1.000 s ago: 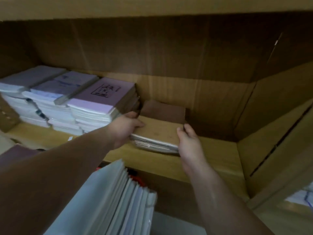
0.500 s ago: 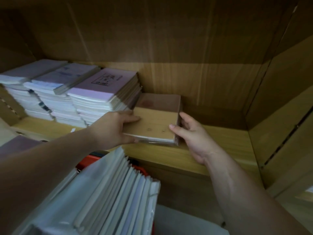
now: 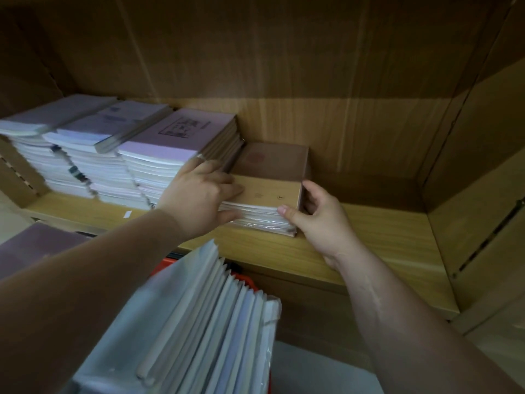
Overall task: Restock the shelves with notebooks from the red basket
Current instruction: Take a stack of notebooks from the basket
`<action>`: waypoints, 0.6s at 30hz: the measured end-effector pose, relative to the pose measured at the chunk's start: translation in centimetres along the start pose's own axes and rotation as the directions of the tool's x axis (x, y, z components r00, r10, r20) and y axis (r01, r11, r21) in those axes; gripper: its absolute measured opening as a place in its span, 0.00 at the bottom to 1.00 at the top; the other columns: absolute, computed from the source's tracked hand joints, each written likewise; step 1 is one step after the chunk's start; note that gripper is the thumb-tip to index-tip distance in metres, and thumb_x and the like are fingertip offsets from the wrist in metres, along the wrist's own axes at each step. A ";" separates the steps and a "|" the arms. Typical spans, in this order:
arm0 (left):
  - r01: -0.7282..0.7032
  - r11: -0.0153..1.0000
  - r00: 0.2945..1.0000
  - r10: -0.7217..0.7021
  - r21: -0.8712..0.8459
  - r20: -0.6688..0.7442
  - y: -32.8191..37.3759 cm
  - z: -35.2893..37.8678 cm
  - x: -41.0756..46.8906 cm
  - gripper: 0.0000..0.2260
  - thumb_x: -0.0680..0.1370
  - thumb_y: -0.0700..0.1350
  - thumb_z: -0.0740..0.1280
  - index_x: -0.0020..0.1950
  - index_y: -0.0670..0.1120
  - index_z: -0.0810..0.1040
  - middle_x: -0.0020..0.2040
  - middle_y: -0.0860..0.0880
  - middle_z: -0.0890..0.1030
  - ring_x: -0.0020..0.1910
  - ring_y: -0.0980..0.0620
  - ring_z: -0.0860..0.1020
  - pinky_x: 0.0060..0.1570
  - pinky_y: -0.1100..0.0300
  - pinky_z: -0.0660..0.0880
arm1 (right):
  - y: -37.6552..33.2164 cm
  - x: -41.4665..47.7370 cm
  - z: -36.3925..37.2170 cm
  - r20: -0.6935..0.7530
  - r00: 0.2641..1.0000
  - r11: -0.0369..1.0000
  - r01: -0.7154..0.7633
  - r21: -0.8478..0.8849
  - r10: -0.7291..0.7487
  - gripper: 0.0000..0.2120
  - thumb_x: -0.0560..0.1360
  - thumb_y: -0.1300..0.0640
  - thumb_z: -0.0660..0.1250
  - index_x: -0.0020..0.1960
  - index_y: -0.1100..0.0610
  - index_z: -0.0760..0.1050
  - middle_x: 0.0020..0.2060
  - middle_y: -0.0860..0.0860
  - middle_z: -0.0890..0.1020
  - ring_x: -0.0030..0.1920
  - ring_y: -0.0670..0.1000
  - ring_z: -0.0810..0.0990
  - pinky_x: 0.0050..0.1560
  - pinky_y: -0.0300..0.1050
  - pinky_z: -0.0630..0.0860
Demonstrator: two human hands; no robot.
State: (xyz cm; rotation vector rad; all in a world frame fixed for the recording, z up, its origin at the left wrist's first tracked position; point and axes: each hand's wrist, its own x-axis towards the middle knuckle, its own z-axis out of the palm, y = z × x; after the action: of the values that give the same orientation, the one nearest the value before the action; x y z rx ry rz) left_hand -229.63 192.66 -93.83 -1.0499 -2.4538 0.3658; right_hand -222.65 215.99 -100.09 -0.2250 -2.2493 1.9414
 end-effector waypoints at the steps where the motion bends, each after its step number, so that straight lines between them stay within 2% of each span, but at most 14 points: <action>1: 0.006 1.000 1.000 -0.006 0.007 0.026 -0.2 0.1 -0.2 0.32 0.69 0.70 0.64 0.62 0.50 0.84 0.58 0.47 0.85 0.66 0.38 0.76 0.71 0.38 0.60 | 0.2 0.2 -0.2 0.036 0.999 1.000 -0.012 0.015 0.011 0.49 0.67 0.54 0.82 0.80 0.48 0.60 0.73 0.48 0.72 0.71 0.48 0.71 0.70 0.52 0.73; 3: 0.019 1.000 0.998 -0.019 0.012 0.055 -0.3 0.1 -0.2 0.36 0.63 0.71 0.71 0.64 0.51 0.84 0.61 0.48 0.84 0.70 0.37 0.73 0.74 0.33 0.51 | 0.6 0.4 -0.6 0.112 0.993 1.000 -0.026 0.016 0.024 0.58 0.58 0.54 0.86 0.81 0.47 0.59 0.73 0.47 0.73 0.71 0.46 0.72 0.71 0.51 0.73; 5: 0.037 0.999 0.997 -0.037 0.002 0.068 -0.4 0.3 0.1 0.36 0.60 0.67 0.78 0.63 0.51 0.84 0.60 0.48 0.84 0.69 0.37 0.74 0.74 0.32 0.50 | 0.9 0.8 -0.4 0.119 0.992 0.998 -0.022 -0.065 0.030 0.63 0.52 0.53 0.87 0.80 0.45 0.59 0.73 0.46 0.73 0.71 0.47 0.72 0.70 0.53 0.73; 8: 0.048 0.998 0.998 -0.047 -0.030 0.051 -0.6 1.2 0.4 0.36 0.60 0.66 0.80 0.63 0.50 0.83 0.58 0.48 0.85 0.63 0.40 0.80 0.73 0.36 0.56 | 1.0 1.3 0.4 0.039 0.999 0.981 0.007 -0.195 0.001 0.59 0.58 0.57 0.86 0.80 0.45 0.58 0.74 0.46 0.72 0.72 0.49 0.71 0.71 0.55 0.72; 11: 0.039 0.998 0.999 -0.040 -0.056 -0.010 -0.8 2.0 0.2 0.36 0.61 0.65 0.80 0.64 0.48 0.83 0.58 0.47 0.85 0.60 0.41 0.82 0.73 0.37 0.57 | 1.2 1.5 0.9 0.006 1.000 0.972 0.025 -0.233 -0.024 0.57 0.60 0.55 0.85 0.81 0.46 0.56 0.75 0.46 0.70 0.73 0.49 0.70 0.72 0.55 0.71; 15: 0.037 0.999 0.999 -0.037 -0.020 0.012 -0.6 2.2 0.1 0.37 0.63 0.66 0.78 0.67 0.49 0.81 0.61 0.47 0.84 0.62 0.42 0.80 0.74 0.36 0.55 | 0.8 0.9 0.9 -0.009 0.999 0.959 0.042 -0.280 -0.046 0.58 0.61 0.52 0.85 0.81 0.44 0.54 0.76 0.46 0.68 0.74 0.49 0.69 0.73 0.54 0.70; 18: 0.043 0.999 0.997 -0.043 -0.006 0.065 -0.5 1.6 0.0 0.38 0.65 0.68 0.76 0.70 0.50 0.78 0.64 0.48 0.82 0.66 0.44 0.78 0.75 0.40 0.50 | 0.0 0.0 0.6 0.008 0.998 0.931 0.063 -0.359 -0.064 0.58 0.62 0.55 0.85 0.82 0.45 0.53 0.78 0.46 0.65 0.75 0.49 0.66 0.75 0.51 0.67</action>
State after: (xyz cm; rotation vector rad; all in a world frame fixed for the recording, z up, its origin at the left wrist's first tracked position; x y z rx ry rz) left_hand -230.76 192.24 -95.01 -1.0015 -2.5326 0.3824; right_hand -222.76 215.43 -100.19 -0.1954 -2.5604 1.4828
